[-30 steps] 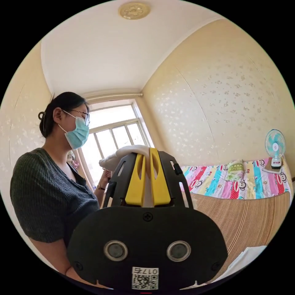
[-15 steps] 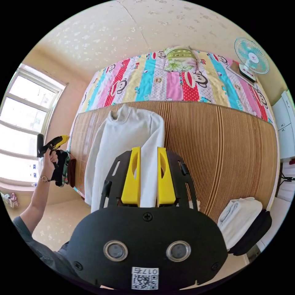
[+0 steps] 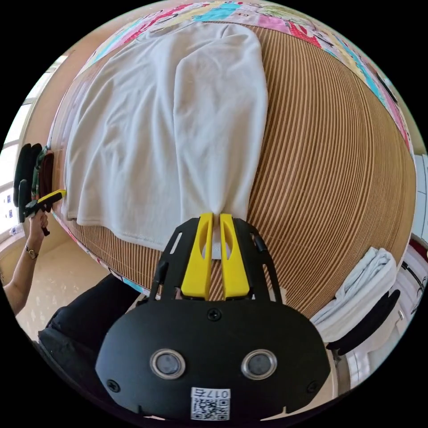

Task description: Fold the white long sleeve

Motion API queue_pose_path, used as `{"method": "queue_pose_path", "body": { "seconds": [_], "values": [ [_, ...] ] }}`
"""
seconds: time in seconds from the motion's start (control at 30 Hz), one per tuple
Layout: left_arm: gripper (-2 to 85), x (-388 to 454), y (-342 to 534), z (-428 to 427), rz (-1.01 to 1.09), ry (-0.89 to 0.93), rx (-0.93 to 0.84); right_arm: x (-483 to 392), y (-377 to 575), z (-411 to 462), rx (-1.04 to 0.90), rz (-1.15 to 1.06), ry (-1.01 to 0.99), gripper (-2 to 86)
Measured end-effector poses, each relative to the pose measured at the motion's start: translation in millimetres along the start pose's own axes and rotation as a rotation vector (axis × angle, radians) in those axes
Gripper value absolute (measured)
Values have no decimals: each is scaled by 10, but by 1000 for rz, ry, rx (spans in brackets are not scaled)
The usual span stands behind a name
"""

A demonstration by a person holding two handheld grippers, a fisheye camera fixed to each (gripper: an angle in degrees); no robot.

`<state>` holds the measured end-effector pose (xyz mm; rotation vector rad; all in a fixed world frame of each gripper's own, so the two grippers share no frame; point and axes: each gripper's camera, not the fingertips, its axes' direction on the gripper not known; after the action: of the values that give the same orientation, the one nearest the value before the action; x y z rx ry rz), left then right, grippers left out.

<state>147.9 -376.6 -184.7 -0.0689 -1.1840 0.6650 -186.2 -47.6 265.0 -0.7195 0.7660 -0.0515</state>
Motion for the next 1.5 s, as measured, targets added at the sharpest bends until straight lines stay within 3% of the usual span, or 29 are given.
{"method": "queue_pose_path", "body": {
  "seconds": [0.03,0.1,0.23,0.27,0.33,0.43,0.6,0.8,0.93,1.0,1.07,1.2,1.3,1.4,1.5],
  "values": [
    [3,-106,2,-92,-12,5,5,195,-10,-193,16,23,55,41],
    [-1,-694,120,-738,-136,-18,179,620,17,-574,86,129,134,40],
    [8,-1633,751,-1685,-518,-27,581,1562,431,-1325,332,616,359,47],
    [14,-1756,965,-1807,-583,-22,682,1624,505,-1358,357,672,359,48],
    [64,-1788,1090,-1769,-585,21,717,1640,631,-1217,396,674,168,67],
    [103,-1503,824,-1155,-394,172,518,1224,517,-530,300,497,-115,90],
    [136,-630,326,212,-109,482,132,278,311,431,132,222,-274,109],
    [45,-244,526,658,106,267,-140,-298,610,721,20,-33,35,42],
    [43,-215,1186,959,103,309,-278,-374,1291,1032,-154,-17,95,32],
    [55,-308,1644,1126,-19,399,-326,-321,1617,1111,-182,71,66,30],
    [72,-579,1883,1046,-181,495,-233,-252,1884,1114,-186,158,37,26],
    [106,-1544,2039,522,-531,667,236,-77,2256,1113,-145,304,-82,11],
    [118,-2177,1826,279,-673,757,492,13,2312,1223,-148,350,-139,6],
    [134,-2661,1541,184,-779,813,665,24,2270,1268,-120,346,-187,4],
    [130,-3017,1340,235,-961,754,633,-22,2230,1245,-94,318,-192,4]
  ]
}}
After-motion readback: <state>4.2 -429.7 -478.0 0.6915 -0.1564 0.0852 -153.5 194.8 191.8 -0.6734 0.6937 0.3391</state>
